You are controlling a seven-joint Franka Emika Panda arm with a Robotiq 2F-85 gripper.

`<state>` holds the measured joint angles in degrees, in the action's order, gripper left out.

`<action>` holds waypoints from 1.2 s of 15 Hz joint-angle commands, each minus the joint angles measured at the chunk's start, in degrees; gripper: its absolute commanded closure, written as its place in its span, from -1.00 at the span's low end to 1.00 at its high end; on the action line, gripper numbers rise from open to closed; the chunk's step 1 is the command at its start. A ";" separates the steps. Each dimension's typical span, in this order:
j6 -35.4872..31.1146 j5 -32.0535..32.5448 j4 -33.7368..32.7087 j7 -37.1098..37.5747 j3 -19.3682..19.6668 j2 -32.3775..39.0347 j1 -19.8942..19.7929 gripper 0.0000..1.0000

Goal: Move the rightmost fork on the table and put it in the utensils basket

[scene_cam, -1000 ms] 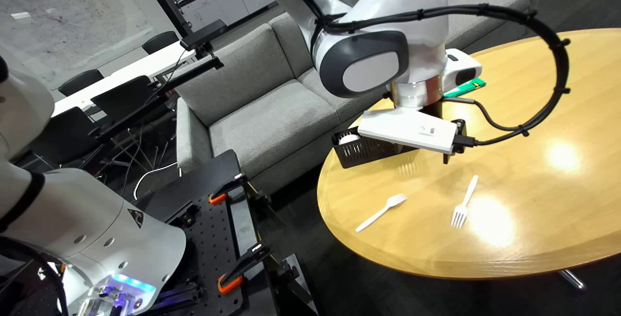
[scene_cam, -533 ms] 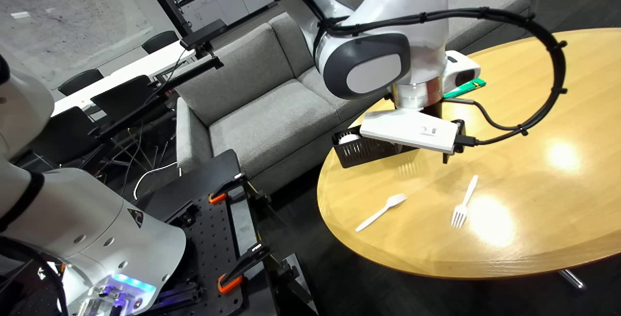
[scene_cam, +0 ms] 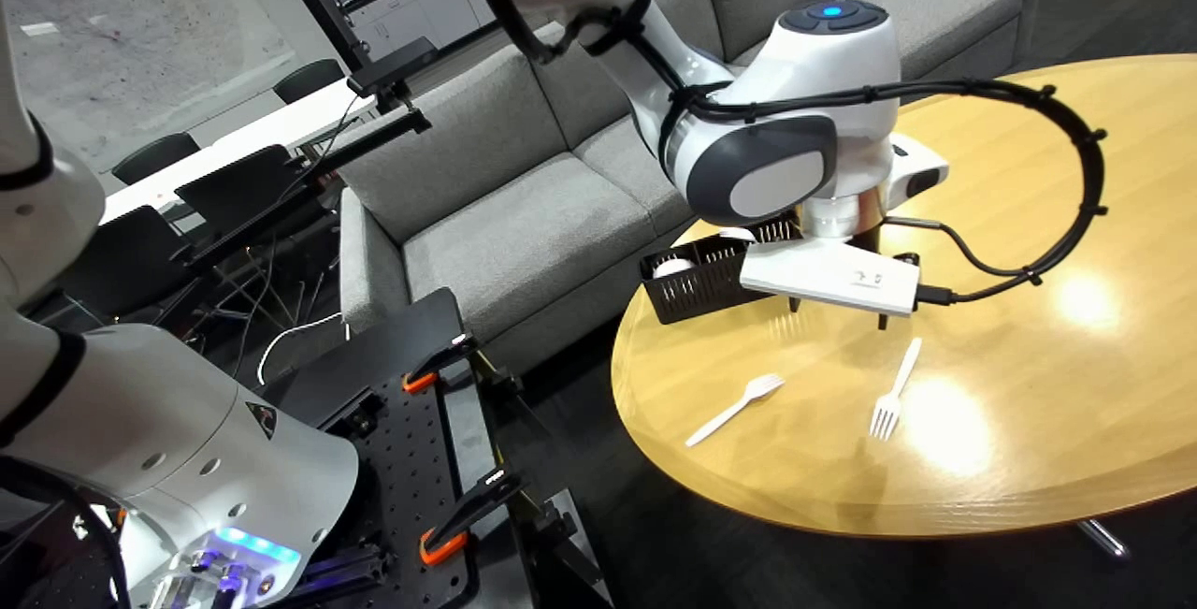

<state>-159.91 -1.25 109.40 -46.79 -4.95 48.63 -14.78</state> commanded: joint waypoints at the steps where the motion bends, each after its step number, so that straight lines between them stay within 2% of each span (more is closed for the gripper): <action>1: 0.44 2.78 -6.84 2.44 0.59 5.85 0.10 -1.00; 9: 1.35 6.89 -17.93 9.35 4.23 15.91 2.56 -1.00; 17: 2.60 9.92 -25.30 13.35 5.58 21.54 2.43 -1.00; 18: 2.91 10.11 -25.92 13.82 5.76 21.99 2.50 -0.64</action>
<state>-159.33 7.03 86.92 -35.71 -0.07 68.92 -12.81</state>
